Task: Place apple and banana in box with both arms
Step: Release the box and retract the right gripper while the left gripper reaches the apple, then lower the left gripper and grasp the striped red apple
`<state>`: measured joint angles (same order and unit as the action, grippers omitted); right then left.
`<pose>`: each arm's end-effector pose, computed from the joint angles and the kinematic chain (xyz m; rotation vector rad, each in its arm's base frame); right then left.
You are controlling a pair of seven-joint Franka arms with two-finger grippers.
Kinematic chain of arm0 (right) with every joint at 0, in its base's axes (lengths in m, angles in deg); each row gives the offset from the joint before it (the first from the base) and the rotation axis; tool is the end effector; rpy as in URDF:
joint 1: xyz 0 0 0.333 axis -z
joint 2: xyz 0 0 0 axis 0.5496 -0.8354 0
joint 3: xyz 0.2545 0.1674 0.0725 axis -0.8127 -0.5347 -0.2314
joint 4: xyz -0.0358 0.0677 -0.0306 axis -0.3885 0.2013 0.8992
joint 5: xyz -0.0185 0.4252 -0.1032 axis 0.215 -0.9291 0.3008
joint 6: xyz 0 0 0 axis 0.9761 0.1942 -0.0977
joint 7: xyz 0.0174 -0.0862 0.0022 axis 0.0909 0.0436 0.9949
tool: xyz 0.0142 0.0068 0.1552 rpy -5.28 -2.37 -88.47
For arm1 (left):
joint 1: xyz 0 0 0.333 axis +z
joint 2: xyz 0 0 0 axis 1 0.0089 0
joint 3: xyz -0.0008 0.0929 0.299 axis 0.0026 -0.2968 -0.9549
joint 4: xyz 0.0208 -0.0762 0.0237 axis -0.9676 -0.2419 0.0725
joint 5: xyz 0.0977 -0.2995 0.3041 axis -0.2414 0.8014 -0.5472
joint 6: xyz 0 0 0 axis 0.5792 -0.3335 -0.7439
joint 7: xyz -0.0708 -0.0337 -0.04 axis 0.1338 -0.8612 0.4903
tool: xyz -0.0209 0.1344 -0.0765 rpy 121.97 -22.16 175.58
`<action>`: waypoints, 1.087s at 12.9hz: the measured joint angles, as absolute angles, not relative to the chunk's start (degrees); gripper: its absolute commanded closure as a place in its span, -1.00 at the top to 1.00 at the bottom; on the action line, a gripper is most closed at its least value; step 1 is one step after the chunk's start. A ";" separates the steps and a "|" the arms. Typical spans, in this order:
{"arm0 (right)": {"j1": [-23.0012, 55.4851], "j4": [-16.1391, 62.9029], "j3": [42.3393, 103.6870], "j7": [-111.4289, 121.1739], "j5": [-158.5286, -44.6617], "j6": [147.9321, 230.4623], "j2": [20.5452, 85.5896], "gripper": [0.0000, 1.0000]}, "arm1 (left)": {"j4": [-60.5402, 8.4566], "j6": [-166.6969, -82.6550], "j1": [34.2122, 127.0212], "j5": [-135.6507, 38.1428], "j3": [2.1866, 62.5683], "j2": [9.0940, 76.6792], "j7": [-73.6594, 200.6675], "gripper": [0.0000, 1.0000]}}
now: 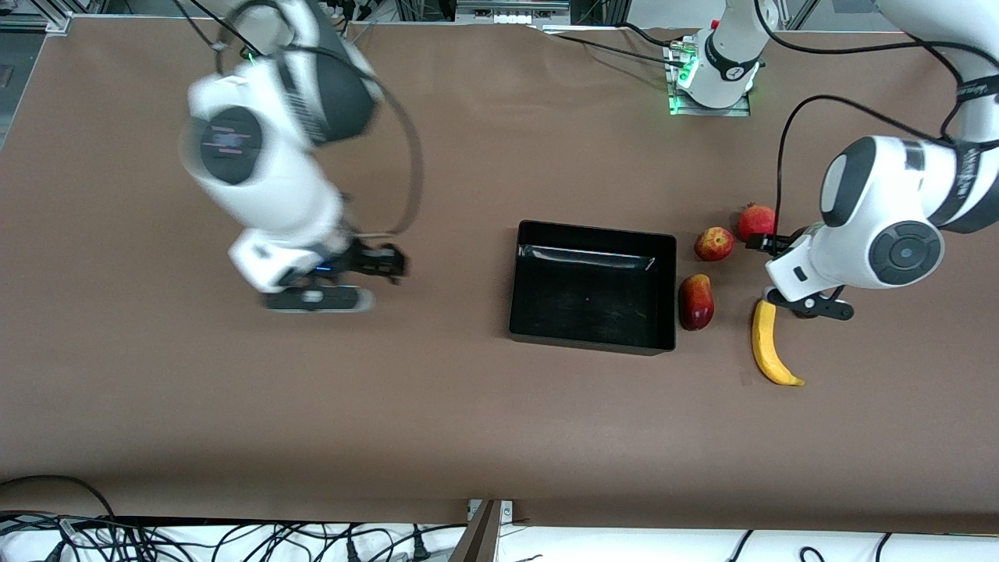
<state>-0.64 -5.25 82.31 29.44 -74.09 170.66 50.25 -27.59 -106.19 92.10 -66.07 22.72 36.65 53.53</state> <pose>0.6757 0.2967 0.4629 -3.0876 -0.0056 -0.0019 0.6170 -0.0414 0.2787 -2.9749 0.3224 0.5724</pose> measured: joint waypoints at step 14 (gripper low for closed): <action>0.49 18.56 91.76 14.10 -67.48 168.83 73.83 1.00 | -59.86 -144.94 94.28 -58.93 24.07 32.54 59.29 1.00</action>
<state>0.49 18.56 91.76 14.10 -67.48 168.83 73.83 -59.86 -144.94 94.28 -58.93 24.07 32.54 59.29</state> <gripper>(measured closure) 0.000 0.000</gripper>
